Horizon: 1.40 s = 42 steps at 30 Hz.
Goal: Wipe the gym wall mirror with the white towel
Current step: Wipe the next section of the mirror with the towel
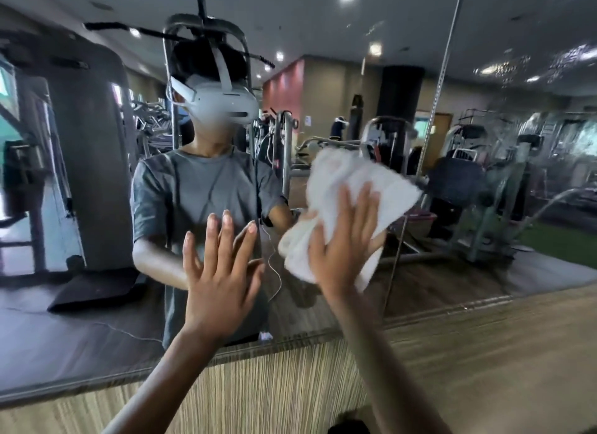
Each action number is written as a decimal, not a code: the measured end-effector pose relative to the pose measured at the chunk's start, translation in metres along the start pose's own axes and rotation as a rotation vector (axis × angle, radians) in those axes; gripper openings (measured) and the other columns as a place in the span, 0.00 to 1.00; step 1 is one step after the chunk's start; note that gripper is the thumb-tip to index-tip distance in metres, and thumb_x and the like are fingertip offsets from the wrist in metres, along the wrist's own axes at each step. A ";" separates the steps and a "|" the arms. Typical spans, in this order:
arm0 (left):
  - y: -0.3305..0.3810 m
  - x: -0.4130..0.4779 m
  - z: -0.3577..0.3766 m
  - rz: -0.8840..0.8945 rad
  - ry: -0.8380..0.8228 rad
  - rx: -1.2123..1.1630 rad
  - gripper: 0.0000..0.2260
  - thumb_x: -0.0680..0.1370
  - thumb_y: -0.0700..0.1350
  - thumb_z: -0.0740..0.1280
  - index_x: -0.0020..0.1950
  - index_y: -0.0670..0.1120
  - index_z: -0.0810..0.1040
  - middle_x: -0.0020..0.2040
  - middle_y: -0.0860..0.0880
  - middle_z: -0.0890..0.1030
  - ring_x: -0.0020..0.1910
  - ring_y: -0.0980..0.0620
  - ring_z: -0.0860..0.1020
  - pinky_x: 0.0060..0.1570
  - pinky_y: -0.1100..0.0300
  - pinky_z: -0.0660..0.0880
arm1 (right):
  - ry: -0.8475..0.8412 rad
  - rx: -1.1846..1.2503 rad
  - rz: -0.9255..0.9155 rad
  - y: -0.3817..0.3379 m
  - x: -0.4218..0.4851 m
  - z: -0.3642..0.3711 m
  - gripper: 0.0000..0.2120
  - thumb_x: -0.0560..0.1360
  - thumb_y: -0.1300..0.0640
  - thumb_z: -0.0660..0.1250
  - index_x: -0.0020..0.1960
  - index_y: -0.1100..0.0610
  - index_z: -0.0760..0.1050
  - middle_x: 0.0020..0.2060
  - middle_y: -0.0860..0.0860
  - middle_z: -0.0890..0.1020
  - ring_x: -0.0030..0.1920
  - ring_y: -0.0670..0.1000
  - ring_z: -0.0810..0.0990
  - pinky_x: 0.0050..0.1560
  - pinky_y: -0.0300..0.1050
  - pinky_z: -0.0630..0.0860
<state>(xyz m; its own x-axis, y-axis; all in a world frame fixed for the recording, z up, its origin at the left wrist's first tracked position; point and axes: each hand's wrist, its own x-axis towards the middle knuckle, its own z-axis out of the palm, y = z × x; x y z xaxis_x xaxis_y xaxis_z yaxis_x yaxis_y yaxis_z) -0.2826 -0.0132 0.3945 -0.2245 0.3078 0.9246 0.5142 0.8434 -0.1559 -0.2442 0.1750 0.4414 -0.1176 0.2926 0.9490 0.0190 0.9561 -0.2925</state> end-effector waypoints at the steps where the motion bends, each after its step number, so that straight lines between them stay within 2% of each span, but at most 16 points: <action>1: -0.001 -0.004 0.001 0.004 -0.003 -0.008 0.29 0.83 0.56 0.54 0.82 0.46 0.55 0.81 0.38 0.50 0.81 0.39 0.48 0.76 0.34 0.46 | -0.075 -0.027 -0.170 0.004 -0.030 0.000 0.32 0.73 0.45 0.60 0.76 0.51 0.63 0.80 0.54 0.58 0.79 0.56 0.57 0.69 0.63 0.56; 3: -0.003 -0.015 0.003 0.022 -0.025 -0.016 0.29 0.82 0.56 0.55 0.81 0.47 0.56 0.81 0.38 0.52 0.81 0.39 0.50 0.76 0.34 0.48 | -0.181 -0.091 -0.418 0.035 -0.077 -0.004 0.30 0.72 0.44 0.60 0.73 0.49 0.66 0.80 0.51 0.57 0.78 0.55 0.59 0.64 0.60 0.62; 4: -0.004 -0.020 0.004 0.036 -0.035 -0.013 0.29 0.82 0.56 0.55 0.81 0.47 0.56 0.81 0.37 0.53 0.81 0.38 0.51 0.75 0.33 0.50 | -0.204 -0.101 -0.422 0.054 -0.087 -0.008 0.29 0.72 0.44 0.59 0.71 0.49 0.67 0.79 0.52 0.59 0.77 0.55 0.60 0.62 0.60 0.66; 7: -0.008 -0.027 0.006 0.077 -0.049 0.007 0.29 0.82 0.56 0.55 0.81 0.47 0.57 0.81 0.37 0.52 0.80 0.38 0.52 0.75 0.33 0.52 | -0.148 -0.084 -0.026 0.089 -0.068 -0.017 0.29 0.71 0.46 0.59 0.71 0.54 0.67 0.75 0.59 0.64 0.75 0.60 0.62 0.63 0.66 0.67; 10: -0.006 -0.026 0.006 0.060 -0.056 0.010 0.29 0.83 0.56 0.54 0.81 0.46 0.55 0.82 0.38 0.49 0.81 0.37 0.50 0.75 0.33 0.50 | 0.005 0.037 0.435 0.064 -0.016 -0.011 0.31 0.75 0.45 0.56 0.77 0.55 0.65 0.79 0.58 0.60 0.78 0.59 0.57 0.68 0.75 0.58; 12: -0.005 -0.027 0.006 0.059 -0.056 0.005 0.28 0.83 0.56 0.53 0.81 0.46 0.54 0.82 0.38 0.48 0.81 0.37 0.50 0.75 0.33 0.51 | 0.062 0.082 0.526 0.025 0.000 -0.001 0.31 0.78 0.42 0.54 0.79 0.54 0.62 0.80 0.56 0.57 0.79 0.58 0.54 0.69 0.76 0.54; 16: -0.009 -0.031 0.002 0.012 -0.035 -0.040 0.28 0.82 0.56 0.55 0.80 0.48 0.59 0.81 0.36 0.52 0.81 0.38 0.50 0.76 0.36 0.50 | -0.058 0.010 0.085 -0.035 -0.053 0.008 0.32 0.76 0.45 0.58 0.78 0.51 0.61 0.78 0.59 0.61 0.79 0.58 0.58 0.67 0.63 0.59; 18: -0.015 -0.044 -0.002 -0.107 -0.007 -0.066 0.27 0.82 0.57 0.57 0.79 0.48 0.62 0.81 0.36 0.51 0.81 0.39 0.50 0.77 0.39 0.46 | -0.193 -0.064 -0.254 -0.022 -0.101 0.003 0.31 0.75 0.45 0.59 0.77 0.50 0.63 0.78 0.57 0.62 0.78 0.57 0.60 0.63 0.61 0.64; 20: -0.029 -0.064 -0.006 -0.211 -0.006 -0.059 0.26 0.82 0.58 0.55 0.79 0.50 0.61 0.82 0.39 0.48 0.81 0.42 0.47 0.76 0.39 0.40 | -0.266 -0.090 -0.403 0.016 -0.129 -0.004 0.29 0.72 0.46 0.60 0.72 0.49 0.67 0.79 0.53 0.59 0.76 0.57 0.61 0.59 0.60 0.68; 23: -0.052 -0.089 -0.011 -0.315 -0.072 -0.072 0.27 0.83 0.62 0.49 0.80 0.52 0.57 0.82 0.42 0.40 0.81 0.43 0.40 0.75 0.39 0.33 | -0.221 -0.030 -0.116 0.046 -0.111 -0.009 0.28 0.71 0.48 0.60 0.70 0.53 0.68 0.76 0.60 0.64 0.75 0.61 0.62 0.60 0.68 0.70; 27: -0.062 -0.101 -0.015 -0.381 -0.125 -0.055 0.28 0.83 0.63 0.49 0.81 0.53 0.55 0.81 0.38 0.39 0.80 0.38 0.38 0.75 0.39 0.34 | 0.018 0.082 0.395 -0.027 -0.043 0.008 0.30 0.77 0.47 0.59 0.77 0.56 0.63 0.77 0.63 0.61 0.77 0.64 0.58 0.70 0.71 0.56; 29: -0.063 -0.103 -0.015 -0.378 -0.137 -0.055 0.28 0.83 0.62 0.49 0.81 0.53 0.56 0.81 0.36 0.42 0.80 0.37 0.40 0.76 0.40 0.35 | 0.009 0.103 0.300 -0.080 -0.040 0.014 0.31 0.76 0.46 0.59 0.77 0.55 0.63 0.78 0.63 0.60 0.78 0.63 0.57 0.70 0.68 0.53; 32: -0.071 -0.107 -0.016 -0.369 -0.154 -0.044 0.27 0.84 0.62 0.47 0.80 0.52 0.57 0.81 0.35 0.46 0.81 0.38 0.42 0.76 0.40 0.36 | -0.134 0.011 -0.175 -0.122 -0.081 0.021 0.33 0.73 0.45 0.61 0.77 0.49 0.63 0.78 0.58 0.61 0.80 0.58 0.55 0.66 0.64 0.58; 36: -0.093 -0.122 -0.030 -0.419 -0.180 -0.060 0.25 0.83 0.62 0.48 0.79 0.56 0.60 0.82 0.38 0.45 0.81 0.41 0.40 0.75 0.41 0.37 | -0.251 -0.129 -0.583 -0.077 -0.128 0.019 0.38 0.70 0.43 0.66 0.78 0.45 0.60 0.80 0.51 0.57 0.79 0.54 0.57 0.62 0.62 0.64; 38: -0.105 -0.124 -0.039 -0.446 -0.181 -0.064 0.25 0.83 0.63 0.46 0.79 0.58 0.59 0.81 0.37 0.47 0.81 0.44 0.39 0.75 0.44 0.37 | -0.276 -0.094 -0.559 -0.052 -0.125 0.010 0.35 0.67 0.45 0.65 0.74 0.44 0.65 0.79 0.49 0.55 0.79 0.52 0.55 0.62 0.63 0.62; 42: -0.130 -0.123 -0.050 -0.612 -0.173 -0.123 0.30 0.81 0.67 0.46 0.80 0.55 0.55 0.80 0.37 0.49 0.79 0.40 0.49 0.72 0.33 0.49 | -0.167 0.003 -0.121 -0.086 -0.064 0.007 0.32 0.71 0.46 0.62 0.75 0.47 0.64 0.79 0.57 0.61 0.79 0.57 0.55 0.67 0.69 0.57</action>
<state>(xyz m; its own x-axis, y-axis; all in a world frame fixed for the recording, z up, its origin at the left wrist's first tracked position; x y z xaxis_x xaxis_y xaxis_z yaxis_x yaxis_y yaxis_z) -0.2805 -0.1828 0.3187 -0.6323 -0.1379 0.7624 0.3390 0.8356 0.4323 -0.2457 0.0740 0.4047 -0.2814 0.1682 0.9447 -0.0087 0.9840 -0.1778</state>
